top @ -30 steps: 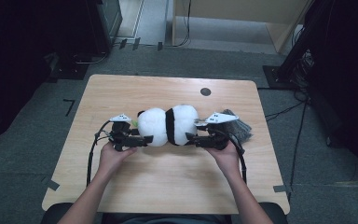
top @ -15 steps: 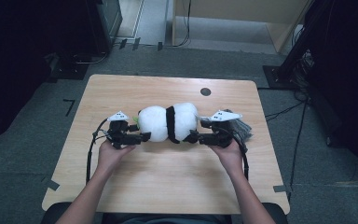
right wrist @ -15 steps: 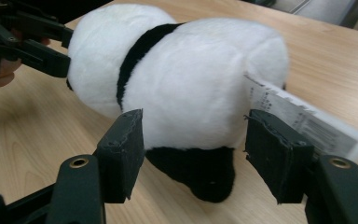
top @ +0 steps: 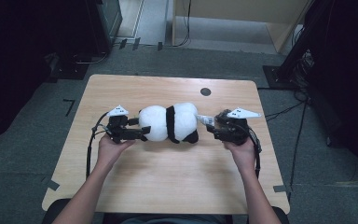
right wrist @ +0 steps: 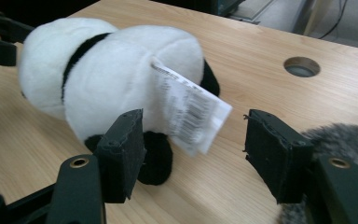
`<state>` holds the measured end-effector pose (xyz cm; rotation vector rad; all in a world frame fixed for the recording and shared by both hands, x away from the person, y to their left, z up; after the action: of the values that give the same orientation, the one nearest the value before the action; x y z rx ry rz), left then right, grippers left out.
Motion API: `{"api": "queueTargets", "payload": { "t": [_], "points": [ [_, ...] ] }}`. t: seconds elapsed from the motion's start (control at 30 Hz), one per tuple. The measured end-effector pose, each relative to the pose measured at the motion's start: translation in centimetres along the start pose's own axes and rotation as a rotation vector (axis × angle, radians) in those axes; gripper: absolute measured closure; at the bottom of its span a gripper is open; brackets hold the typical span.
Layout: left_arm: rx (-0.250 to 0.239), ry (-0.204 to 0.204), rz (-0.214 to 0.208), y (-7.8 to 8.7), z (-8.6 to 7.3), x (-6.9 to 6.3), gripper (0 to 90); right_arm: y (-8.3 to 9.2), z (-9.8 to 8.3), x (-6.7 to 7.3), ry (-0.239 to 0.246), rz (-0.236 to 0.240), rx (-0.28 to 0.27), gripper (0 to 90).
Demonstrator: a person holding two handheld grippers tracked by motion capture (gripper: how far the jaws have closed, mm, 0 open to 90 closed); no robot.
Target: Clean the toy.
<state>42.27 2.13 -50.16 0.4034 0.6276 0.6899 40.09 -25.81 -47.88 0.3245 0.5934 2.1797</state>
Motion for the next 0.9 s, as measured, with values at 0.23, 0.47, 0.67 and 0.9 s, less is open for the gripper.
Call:
{"api": "queueTargets", "payload": {
  "t": [0.23,0.47,0.67,0.9],
  "points": [
    [-0.017,-0.049,0.023,-0.6,1.4,0.2,24.3,0.6,-0.5,-1.9,-0.018,-0.042,-0.007,37.9],
    [-0.035,-0.07,0.025,-1.8,1.0,1.3,16.1,0.8,-1.5,-4.1,0.004,-0.093,-0.016,38.0],
    [-0.014,-0.029,0.007,-2.2,0.7,1.7,11.7,-0.1,-3.1,-6.2,-0.021,-0.11,-0.004,38.0],
    [0.005,-0.015,-0.001,-2.5,0.4,1.8,12.8,-0.8,-5.0,-8.5,-0.042,-0.159,0.032,38.6]
  ]
}}
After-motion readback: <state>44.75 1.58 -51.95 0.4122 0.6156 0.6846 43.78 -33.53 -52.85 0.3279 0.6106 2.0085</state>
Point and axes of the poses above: each handheld gripper's, and its own axes: y roughly backward along the jaws, z roughly out of its top, x roughly to its left, the point moved 10 cm from there along -y, roughly forward along the jaws, and after that the axes turned 8 degrees about y, right-handed, at the moved point
